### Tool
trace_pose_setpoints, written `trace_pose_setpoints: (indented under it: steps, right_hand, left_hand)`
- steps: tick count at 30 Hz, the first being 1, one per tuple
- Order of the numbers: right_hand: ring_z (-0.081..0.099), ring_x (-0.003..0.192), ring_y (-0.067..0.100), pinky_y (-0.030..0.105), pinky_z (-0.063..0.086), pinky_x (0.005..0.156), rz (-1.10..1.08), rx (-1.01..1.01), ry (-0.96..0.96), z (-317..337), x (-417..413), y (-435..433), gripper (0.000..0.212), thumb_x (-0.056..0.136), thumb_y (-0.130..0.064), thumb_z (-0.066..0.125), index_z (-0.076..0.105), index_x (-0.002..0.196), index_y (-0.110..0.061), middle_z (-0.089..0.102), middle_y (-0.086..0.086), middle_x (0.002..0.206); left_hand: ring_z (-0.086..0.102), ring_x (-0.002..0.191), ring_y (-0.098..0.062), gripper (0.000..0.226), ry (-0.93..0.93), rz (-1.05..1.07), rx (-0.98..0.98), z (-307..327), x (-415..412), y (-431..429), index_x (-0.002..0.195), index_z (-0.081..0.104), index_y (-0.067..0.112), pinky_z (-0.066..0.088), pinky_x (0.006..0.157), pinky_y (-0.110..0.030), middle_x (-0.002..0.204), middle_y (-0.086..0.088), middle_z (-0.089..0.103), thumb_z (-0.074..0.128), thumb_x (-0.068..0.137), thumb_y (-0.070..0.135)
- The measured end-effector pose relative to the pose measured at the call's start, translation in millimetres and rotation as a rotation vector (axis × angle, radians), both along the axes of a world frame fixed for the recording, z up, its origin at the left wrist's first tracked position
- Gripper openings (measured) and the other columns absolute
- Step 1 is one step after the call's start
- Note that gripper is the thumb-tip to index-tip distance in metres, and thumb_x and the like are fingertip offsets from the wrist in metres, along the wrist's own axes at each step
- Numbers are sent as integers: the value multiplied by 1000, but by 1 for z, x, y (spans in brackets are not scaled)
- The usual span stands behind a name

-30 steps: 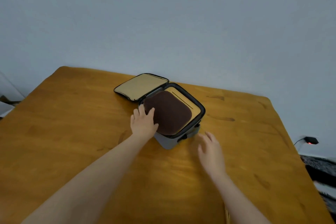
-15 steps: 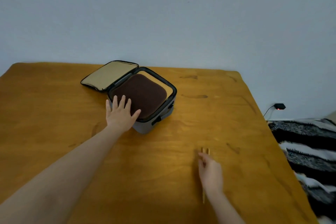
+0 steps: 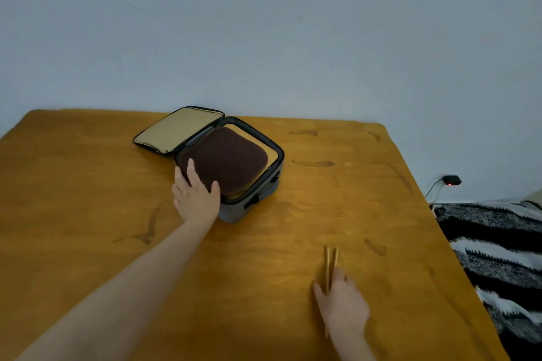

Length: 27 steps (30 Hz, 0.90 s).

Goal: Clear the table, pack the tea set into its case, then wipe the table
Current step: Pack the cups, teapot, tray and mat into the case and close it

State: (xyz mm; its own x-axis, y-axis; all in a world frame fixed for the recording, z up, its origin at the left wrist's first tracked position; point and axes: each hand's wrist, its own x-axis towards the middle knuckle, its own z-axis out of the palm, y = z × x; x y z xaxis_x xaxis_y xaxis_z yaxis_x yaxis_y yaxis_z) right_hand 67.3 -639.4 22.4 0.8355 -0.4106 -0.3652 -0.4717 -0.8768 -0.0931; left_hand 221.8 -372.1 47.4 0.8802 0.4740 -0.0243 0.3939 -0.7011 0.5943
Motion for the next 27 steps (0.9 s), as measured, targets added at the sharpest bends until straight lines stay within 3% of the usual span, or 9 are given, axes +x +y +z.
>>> trace_pose_setpoints:
  steps: [3,6,9,12,16,19,23,27]
  right_hand:
    - [65,103,20,29,52,76,-46,28,32,0,5,9,40,95,-51,46,40,119,-20,61,-2,114]
    - [65,107,23,30,50,80,-60,38,22,-6,8,5,33,97,-42,44,41,120,-18,63,1,117]
    - [64,109,23,30,49,82,-33,35,39,-9,11,1,29,97,-30,40,46,123,-17,63,2,119]
    - [65,107,23,29,50,82,-24,62,50,-9,13,-2,31,94,-31,43,47,123,-21,65,2,116]
    - [67,100,23,27,46,74,17,136,-20,-12,19,0,14,94,-37,50,49,99,-24,68,3,103]
    - [68,90,24,32,47,73,78,186,-169,1,37,11,10,95,-33,54,51,92,-24,69,2,92]
    - [60,60,20,31,40,51,265,180,-525,35,94,36,14,93,-26,62,53,83,-22,56,-5,69]
    - [50,52,16,29,38,45,477,106,-660,63,181,73,16,96,-27,56,52,83,-19,54,-5,70]
  left_hand:
    - [27,135,-37,81,80,192,-393,-1,-6,-2,154,5,19,35,105,-48,154,-13,14,57,94,34]
    - [38,127,-39,84,146,170,-467,-4,-5,1,154,5,23,43,98,-48,150,-13,19,60,92,36]
    - [34,131,-39,88,155,103,-401,-2,-2,8,153,-1,32,41,100,-48,152,-13,15,61,91,38]
    - [17,141,-40,87,231,18,-238,3,3,12,153,-4,35,35,106,-51,158,-11,0,57,91,45]
    - [-1,144,-41,79,359,-65,-164,8,13,17,152,3,40,29,109,-51,159,-8,-17,51,92,52]
    - [-8,145,-40,74,382,-132,-55,8,16,21,150,8,47,36,104,-49,157,-5,-26,50,91,56]
    - [-12,146,-38,72,386,-167,-16,5,11,21,148,8,53,42,99,-45,156,-3,-30,49,89,63]
    - [-10,147,-36,78,408,-117,-30,4,9,19,149,1,51,41,99,-46,157,-4,-28,45,87,69]
